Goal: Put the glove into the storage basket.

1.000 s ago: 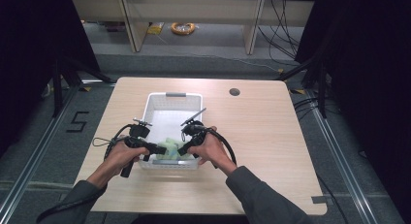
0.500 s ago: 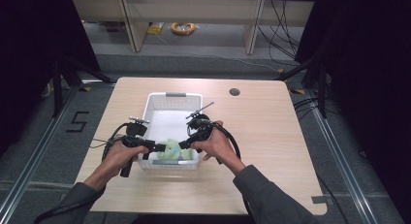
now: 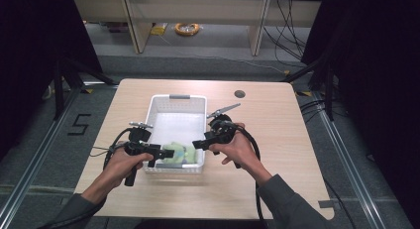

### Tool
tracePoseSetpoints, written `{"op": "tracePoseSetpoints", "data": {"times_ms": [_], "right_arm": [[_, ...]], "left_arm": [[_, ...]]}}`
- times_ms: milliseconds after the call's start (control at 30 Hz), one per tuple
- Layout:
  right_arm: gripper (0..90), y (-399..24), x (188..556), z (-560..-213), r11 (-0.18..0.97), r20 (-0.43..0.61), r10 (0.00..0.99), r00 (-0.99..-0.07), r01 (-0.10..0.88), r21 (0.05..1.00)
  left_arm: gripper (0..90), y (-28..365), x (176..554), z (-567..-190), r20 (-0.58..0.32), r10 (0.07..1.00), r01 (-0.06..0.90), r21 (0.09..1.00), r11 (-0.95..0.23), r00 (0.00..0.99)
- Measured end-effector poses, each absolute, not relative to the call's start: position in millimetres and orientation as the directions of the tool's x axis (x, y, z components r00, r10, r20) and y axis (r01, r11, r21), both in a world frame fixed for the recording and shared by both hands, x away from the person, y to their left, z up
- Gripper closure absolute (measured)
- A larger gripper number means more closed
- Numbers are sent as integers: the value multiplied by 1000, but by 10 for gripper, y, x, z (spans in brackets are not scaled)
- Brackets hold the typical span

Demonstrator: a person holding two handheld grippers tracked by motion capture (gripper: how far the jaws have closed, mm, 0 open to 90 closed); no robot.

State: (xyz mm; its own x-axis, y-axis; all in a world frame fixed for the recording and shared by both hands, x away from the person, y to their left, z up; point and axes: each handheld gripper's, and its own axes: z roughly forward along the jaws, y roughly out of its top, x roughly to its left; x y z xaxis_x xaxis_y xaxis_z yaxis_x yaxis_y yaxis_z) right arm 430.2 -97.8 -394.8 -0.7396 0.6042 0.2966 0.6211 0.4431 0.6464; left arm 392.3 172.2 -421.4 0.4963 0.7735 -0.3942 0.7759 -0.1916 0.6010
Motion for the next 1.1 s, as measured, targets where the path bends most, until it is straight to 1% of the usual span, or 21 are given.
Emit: {"op": "tracePoseSetpoints", "data": {"times_ms": [167,300,367,467,833,1000,1033,1067,1100], "right_arm": [[376,-1094,4269,-3935,431,301,596,-744,613,662],[369,-1192,4227,-3908,416,306,599,-740,614,671],[360,-1239,4180,-3894,400,323,601,-731,626,669],[353,-1303,4157,-3909,409,304,593,-746,604,684],[332,-1488,4021,-3945,378,316,601,-734,610,696],[327,-1558,3975,-3960,379,306,593,-745,594,709],[326,-1577,3938,-3950,366,325,601,-730,613,700],[325,-1599,3946,-3956,373,308,593,-744,593,714],[325,-1599,3946,-3956,373,308,593,-744,593,714]], "left_arm": [[297,1682,3871,-4196,-388,759,759,617,-207,523],[288,1596,3811,-4197,-408,749,755,630,-183,522],[280,1542,3775,-4198,-399,744,747,634,-199,536],[270,1500,3742,-4195,-403,738,745,637,-199,542],[248,1294,3530,-4174,-407,687,706,674,-219,602],[242,1236,3472,-4183,-403,676,697,678,-233,617],[241,1230,3465,-4183,-403,670,697,674,-244,624],[241,1221,3458,-4185,-404,666,696,674,-246,627],[241,1208,3447,-4184,-403,670,696,676,-242,624]]}}
